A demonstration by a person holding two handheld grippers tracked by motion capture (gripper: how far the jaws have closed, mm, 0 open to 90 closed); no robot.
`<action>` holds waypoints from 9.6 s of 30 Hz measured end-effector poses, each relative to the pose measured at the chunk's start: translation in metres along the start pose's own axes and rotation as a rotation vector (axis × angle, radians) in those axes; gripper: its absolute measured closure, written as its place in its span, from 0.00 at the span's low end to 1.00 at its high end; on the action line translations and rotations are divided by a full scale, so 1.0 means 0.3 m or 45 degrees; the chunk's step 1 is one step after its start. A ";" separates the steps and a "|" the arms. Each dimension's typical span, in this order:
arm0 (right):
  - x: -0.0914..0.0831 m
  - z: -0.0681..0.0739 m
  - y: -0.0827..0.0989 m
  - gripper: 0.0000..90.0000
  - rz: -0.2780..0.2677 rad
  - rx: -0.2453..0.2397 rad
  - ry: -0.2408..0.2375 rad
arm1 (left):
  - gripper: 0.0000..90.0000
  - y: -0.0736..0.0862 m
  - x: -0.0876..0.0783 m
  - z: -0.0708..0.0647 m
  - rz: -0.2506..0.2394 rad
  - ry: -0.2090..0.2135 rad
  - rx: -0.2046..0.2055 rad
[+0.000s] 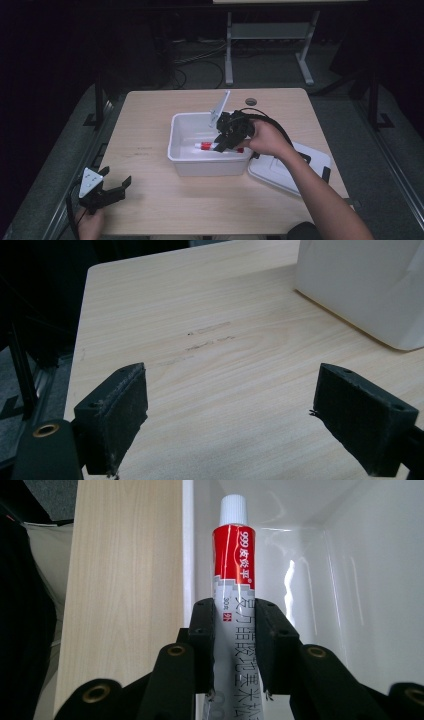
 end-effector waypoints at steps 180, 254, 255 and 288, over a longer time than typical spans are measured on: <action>-0.273 -0.100 0.791 0.91 0.011 0.624 0.287 | 0.15 0.013 0.003 0.006 0.020 -0.020 0.014; -0.459 -0.034 0.698 0.94 -0.032 0.487 0.319 | 0.15 0.010 0.003 0.003 0.019 -0.023 0.020; -0.465 -0.031 0.693 0.94 -0.033 0.489 0.315 | 0.15 0.010 0.004 0.003 0.019 -0.023 0.020; -0.561 -0.033 0.347 0.94 -0.064 0.239 0.250 | 0.15 0.009 0.004 0.005 0.015 -0.019 0.018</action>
Point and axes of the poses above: each handheld gripper's, and its own axes: x roughly forward along the jaws, y roughly out of its underside, z roughly to its left, the point moved 10 cm from there along x, roughly forward along the jaws, and after that the axes turned 14 degrees about -z, right-handed, at the moved point
